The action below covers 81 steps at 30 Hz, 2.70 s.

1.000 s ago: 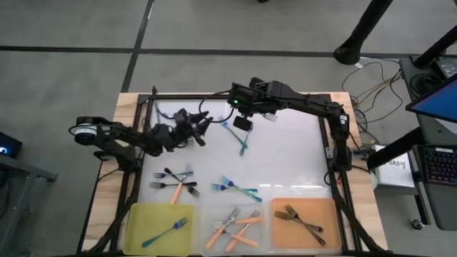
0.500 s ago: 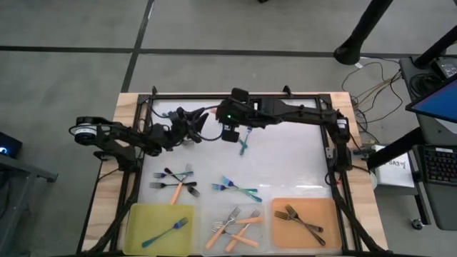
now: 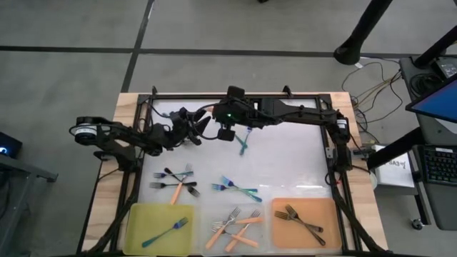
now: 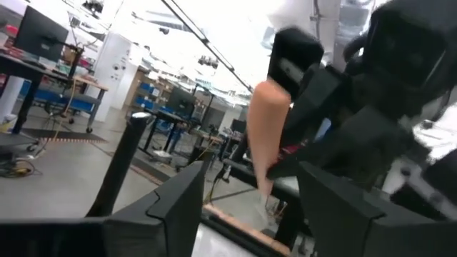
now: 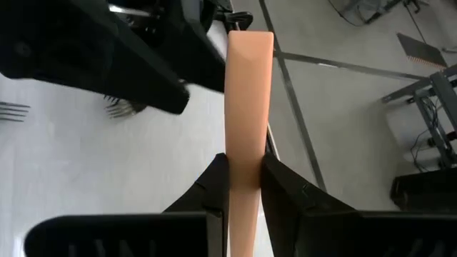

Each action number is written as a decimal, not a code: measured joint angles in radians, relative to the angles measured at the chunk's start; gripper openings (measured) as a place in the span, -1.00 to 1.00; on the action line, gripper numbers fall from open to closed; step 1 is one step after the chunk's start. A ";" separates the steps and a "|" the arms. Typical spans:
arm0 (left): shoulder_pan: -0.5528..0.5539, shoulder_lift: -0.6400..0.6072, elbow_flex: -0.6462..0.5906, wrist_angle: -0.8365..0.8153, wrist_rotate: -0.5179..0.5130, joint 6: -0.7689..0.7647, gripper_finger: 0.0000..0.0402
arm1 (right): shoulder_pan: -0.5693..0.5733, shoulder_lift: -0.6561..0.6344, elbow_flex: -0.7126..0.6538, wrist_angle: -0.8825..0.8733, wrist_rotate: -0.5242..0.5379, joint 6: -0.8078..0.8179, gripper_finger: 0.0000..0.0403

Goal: Sort silverware by color (type)
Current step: Put the orange fork into the transparent bin

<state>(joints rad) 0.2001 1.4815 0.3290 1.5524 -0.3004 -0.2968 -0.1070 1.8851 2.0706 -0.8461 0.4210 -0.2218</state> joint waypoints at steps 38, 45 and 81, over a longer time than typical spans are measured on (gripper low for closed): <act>0.003 -0.029 0.147 -0.199 -0.019 0.176 -0.83 | 0.003 -0.018 -0.014 -0.100 0.058 -0.052 -0.92; -0.008 -0.064 0.138 -0.210 0.012 0.122 -0.83 | 0.004 -0.119 -0.014 -0.237 0.150 0.049 -0.71; -1.001 0.342 0.578 -0.240 -0.829 0.149 -0.83 | 0.000 -0.250 -0.184 -0.564 0.103 0.597 -0.57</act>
<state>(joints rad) -0.8012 1.8230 0.9074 1.3125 -1.1299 -0.1478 -0.1070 1.6352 1.8862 -1.4105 0.5235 0.3748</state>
